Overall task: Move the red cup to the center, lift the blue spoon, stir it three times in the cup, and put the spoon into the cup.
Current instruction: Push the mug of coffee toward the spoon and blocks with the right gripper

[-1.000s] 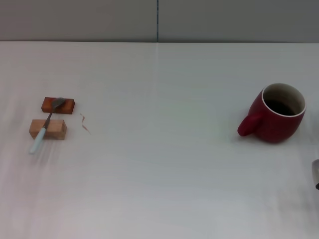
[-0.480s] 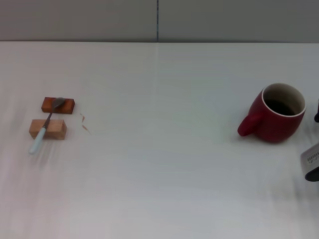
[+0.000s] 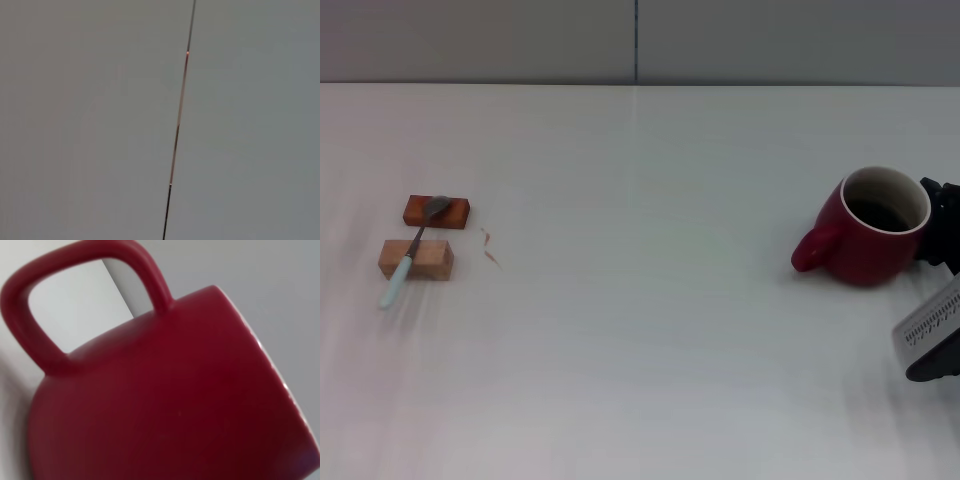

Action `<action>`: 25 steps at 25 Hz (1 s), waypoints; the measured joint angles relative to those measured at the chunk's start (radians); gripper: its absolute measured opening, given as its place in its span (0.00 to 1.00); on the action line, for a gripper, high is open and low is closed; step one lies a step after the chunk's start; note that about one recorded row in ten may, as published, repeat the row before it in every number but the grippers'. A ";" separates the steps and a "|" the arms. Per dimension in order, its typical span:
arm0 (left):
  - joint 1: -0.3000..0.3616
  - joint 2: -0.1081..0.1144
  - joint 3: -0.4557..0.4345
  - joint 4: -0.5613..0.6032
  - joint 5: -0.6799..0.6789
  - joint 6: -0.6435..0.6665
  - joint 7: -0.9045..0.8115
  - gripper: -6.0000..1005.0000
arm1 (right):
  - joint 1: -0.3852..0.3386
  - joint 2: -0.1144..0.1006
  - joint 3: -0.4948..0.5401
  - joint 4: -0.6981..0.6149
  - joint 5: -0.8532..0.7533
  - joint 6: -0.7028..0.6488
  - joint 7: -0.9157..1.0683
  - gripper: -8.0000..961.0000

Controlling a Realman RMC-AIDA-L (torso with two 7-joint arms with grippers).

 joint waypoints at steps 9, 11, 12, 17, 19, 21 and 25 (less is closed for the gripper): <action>-0.004 0.002 0.000 0.004 0.000 0.000 0.000 0.83 | 0.007 0.002 -0.034 0.023 -0.001 0.019 0.001 0.04; -0.002 0.002 0.000 0.004 0.000 -0.001 0.000 0.83 | 0.010 0.002 -0.045 0.028 -0.001 0.023 0.001 0.04; -0.001 0.002 0.000 0.004 0.000 -0.001 0.000 0.83 | 0.012 0.003 -0.053 0.033 -0.001 0.026 0.001 0.04; 0.001 0.002 0.000 0.004 0.000 -0.001 0.000 0.83 | 0.025 0.002 -0.084 0.043 -0.001 0.033 0.001 0.04; 0.001 0.002 0.000 0.004 -0.001 -0.001 0.000 0.83 | 0.033 0.002 -0.099 0.047 -0.001 0.045 0.002 0.04; 0.001 0.002 0.000 0.004 -0.001 -0.001 0.000 0.83 | 0.040 0.002 -0.111 0.051 -0.001 0.054 0.002 0.04; 0.001 0.002 0.000 0.004 -0.002 -0.001 0.000 0.83 | 0.054 0.002 -0.136 0.054 -0.001 0.066 0.002 0.04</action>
